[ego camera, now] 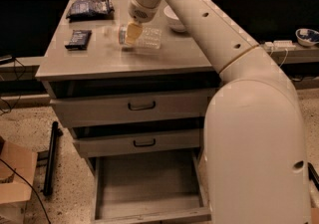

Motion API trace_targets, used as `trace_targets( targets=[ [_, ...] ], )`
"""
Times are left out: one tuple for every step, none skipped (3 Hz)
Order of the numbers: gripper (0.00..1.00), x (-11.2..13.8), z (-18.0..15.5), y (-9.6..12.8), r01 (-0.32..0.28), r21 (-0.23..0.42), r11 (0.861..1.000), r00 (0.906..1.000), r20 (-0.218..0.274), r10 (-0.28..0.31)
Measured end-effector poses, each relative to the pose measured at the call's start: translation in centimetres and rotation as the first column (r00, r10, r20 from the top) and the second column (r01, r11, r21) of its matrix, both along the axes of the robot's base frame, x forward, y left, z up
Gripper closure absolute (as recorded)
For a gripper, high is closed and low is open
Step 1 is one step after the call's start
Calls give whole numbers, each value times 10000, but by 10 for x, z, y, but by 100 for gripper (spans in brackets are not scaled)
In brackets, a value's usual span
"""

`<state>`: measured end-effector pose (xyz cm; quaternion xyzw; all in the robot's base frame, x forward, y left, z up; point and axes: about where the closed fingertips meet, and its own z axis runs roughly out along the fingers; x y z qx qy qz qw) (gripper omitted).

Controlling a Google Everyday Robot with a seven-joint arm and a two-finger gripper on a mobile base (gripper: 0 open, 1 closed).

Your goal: Pick water bottle from bottom drawer and place on counter

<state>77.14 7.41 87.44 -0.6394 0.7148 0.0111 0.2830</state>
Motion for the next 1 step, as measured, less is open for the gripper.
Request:
trace_targets(
  targets=[
    [0,0,0,0,0,0,10000,10000,0,0]
  ],
)
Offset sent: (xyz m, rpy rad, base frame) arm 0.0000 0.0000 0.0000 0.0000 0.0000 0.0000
